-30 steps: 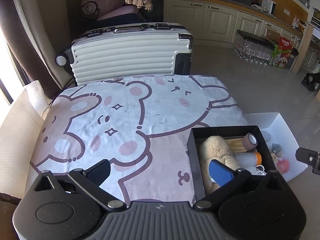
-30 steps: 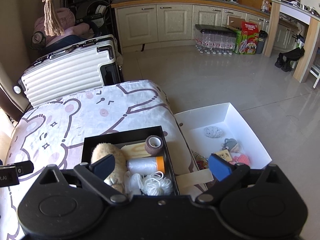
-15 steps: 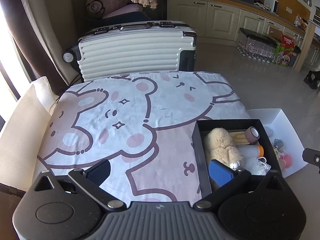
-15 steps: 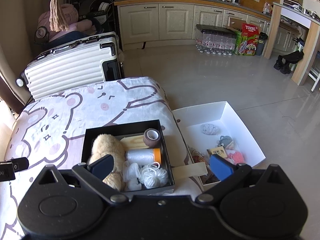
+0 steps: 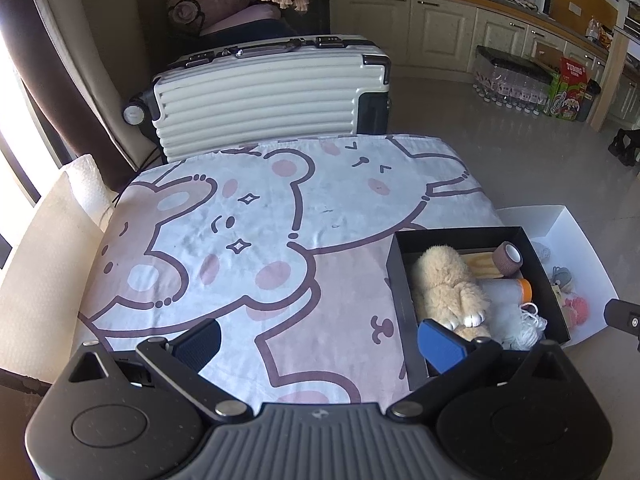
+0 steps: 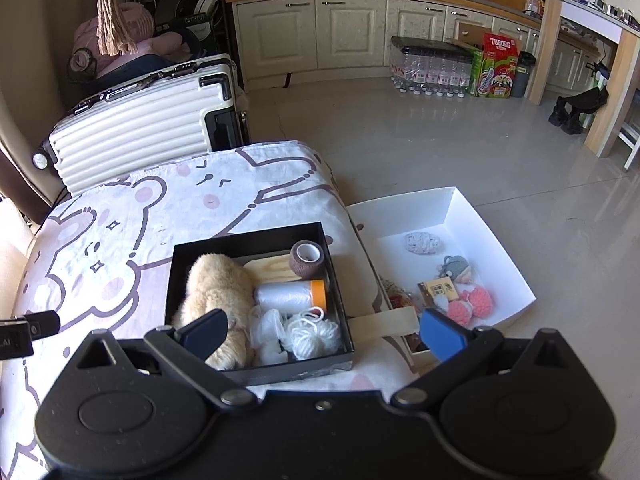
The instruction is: Organize objects
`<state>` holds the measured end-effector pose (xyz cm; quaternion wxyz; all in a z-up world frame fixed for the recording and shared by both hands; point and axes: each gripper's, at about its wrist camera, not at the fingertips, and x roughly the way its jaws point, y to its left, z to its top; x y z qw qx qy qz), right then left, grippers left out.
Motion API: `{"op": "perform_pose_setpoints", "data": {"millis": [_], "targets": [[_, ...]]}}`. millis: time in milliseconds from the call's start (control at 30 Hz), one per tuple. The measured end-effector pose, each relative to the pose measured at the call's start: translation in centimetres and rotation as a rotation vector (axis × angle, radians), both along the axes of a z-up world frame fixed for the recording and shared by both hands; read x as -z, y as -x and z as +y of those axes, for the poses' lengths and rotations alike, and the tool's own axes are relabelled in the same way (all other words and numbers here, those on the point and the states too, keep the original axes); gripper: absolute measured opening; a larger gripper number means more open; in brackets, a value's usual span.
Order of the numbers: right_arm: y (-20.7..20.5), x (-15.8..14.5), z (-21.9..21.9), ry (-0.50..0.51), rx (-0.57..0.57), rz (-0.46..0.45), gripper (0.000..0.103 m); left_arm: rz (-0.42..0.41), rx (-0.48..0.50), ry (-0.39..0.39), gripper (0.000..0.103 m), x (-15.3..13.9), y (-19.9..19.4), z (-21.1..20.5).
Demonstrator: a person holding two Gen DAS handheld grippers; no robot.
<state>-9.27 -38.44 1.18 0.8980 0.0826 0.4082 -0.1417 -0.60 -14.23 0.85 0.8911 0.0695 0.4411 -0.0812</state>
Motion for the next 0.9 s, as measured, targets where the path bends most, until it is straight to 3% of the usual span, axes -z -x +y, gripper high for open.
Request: {"op": "perform_pose_setpoints", "data": {"millis": [900], "targets": [[-1.0,0.8,1.1,0.034,-0.014,0.041,0.103,0.011,0.007,-0.002,0.103,0.2,-0.3,0.3]]}}
